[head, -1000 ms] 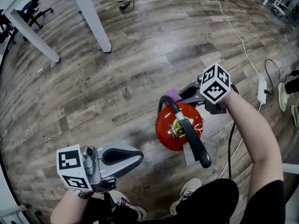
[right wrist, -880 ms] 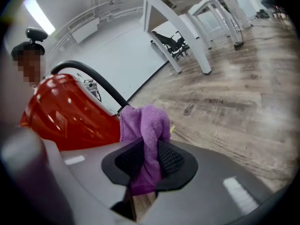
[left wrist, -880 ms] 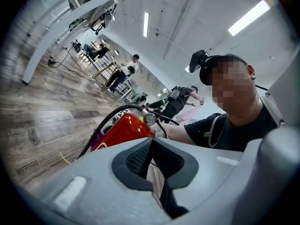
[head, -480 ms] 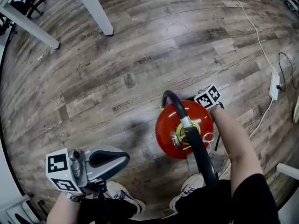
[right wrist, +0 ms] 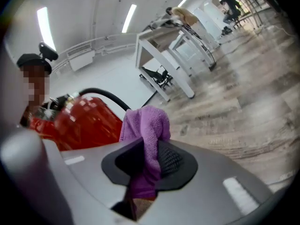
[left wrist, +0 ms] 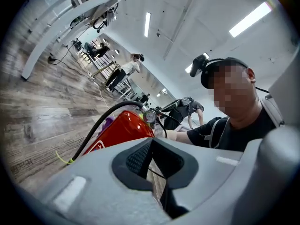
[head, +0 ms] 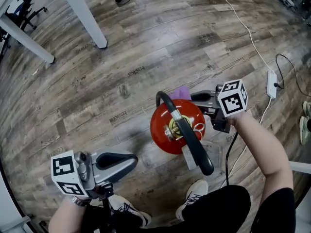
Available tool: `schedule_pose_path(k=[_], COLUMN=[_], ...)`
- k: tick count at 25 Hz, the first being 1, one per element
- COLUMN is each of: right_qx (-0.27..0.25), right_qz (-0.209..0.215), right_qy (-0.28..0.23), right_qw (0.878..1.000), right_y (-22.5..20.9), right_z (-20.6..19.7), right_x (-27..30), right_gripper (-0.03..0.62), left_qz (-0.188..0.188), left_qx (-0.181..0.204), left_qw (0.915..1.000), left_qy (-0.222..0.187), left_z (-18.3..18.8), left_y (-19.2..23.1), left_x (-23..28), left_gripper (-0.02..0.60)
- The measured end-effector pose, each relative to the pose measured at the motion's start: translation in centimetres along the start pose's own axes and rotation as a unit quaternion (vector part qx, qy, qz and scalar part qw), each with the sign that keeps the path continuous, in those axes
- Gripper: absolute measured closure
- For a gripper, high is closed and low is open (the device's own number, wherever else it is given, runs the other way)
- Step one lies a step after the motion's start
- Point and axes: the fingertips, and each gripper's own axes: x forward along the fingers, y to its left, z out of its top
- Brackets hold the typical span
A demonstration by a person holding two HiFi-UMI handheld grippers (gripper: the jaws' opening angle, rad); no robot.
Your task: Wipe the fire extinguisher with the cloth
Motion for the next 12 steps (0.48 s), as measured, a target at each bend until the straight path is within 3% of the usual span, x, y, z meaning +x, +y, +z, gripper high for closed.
schedule_pose_path(k=[5, 12], right_qx=[-0.103, -0.206], right_qz=[-0.033, -0.066], right_qy=[-0.054, -0.011], right_qw=[0.993, 0.976], right_y=[9.2, 16.7], right_z=[6.5, 6.5], right_x=[-5.9, -7.2], right_gripper=[0.519, 0.517], left_qz=[-0.021, -0.034], left_qx=[0.012, 0.002], left_qw=[0.9997, 0.9994], left_qy=[0.001, -0.008], left_z=[0.0, 0.2], left_y=[-1.4, -1.6], left_x=[0.8, 1.4], left_gripper=[0.581, 0.581])
